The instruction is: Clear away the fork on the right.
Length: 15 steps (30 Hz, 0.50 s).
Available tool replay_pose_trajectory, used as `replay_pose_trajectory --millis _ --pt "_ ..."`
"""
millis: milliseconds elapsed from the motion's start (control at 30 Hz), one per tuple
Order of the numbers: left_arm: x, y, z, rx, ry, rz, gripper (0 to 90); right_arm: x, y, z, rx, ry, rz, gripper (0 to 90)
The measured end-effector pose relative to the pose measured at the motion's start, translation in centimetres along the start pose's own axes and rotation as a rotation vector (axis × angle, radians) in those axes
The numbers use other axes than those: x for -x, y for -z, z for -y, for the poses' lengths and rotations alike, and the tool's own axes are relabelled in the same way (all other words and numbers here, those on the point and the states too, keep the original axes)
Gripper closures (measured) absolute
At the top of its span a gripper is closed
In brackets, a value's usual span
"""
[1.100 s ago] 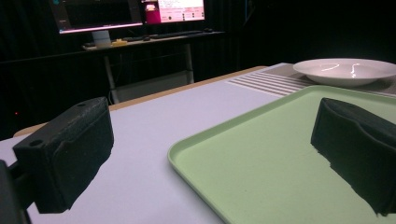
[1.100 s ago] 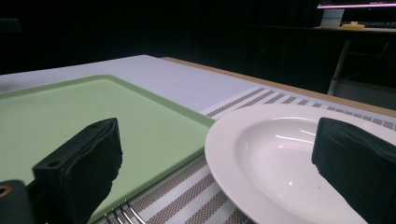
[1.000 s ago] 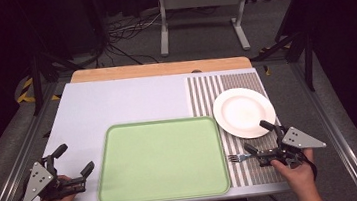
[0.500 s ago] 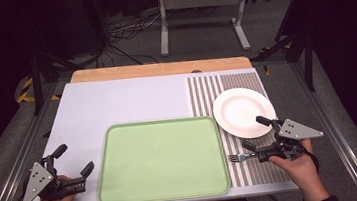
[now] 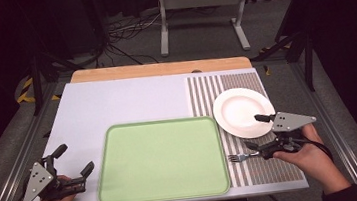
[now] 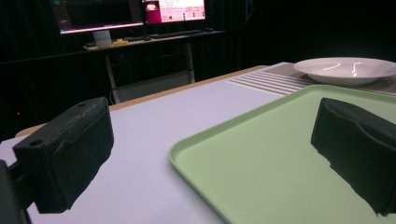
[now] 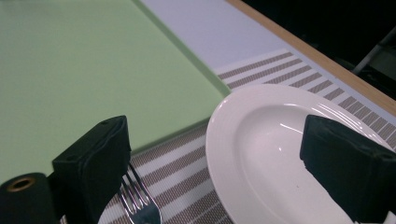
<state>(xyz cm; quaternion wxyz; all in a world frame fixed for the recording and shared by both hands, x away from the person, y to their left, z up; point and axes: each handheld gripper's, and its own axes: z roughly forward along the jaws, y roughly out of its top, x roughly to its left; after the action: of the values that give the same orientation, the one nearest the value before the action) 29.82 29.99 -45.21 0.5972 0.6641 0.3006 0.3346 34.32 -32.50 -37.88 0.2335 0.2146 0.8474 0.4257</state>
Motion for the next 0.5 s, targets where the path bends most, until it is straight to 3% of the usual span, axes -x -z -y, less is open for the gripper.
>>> replay_pose_trajectory --millis 133,267,500 --pt "0.0 0.1 0.0 -0.002 0.003 -0.001 0.0 0.3 -0.1 -0.5 -0.101 0.024 -0.043 13.8" --pt "0.0 0.1 0.0 -0.001 0.003 -0.001 0.0 0.5 -0.3 -0.6 -0.157 0.036 -0.085 20.5" --pt "0.0 0.1 0.0 -0.001 0.003 -0.003 0.0 0.4 -1.2 -0.7 -0.282 0.097 -0.141 19.5"
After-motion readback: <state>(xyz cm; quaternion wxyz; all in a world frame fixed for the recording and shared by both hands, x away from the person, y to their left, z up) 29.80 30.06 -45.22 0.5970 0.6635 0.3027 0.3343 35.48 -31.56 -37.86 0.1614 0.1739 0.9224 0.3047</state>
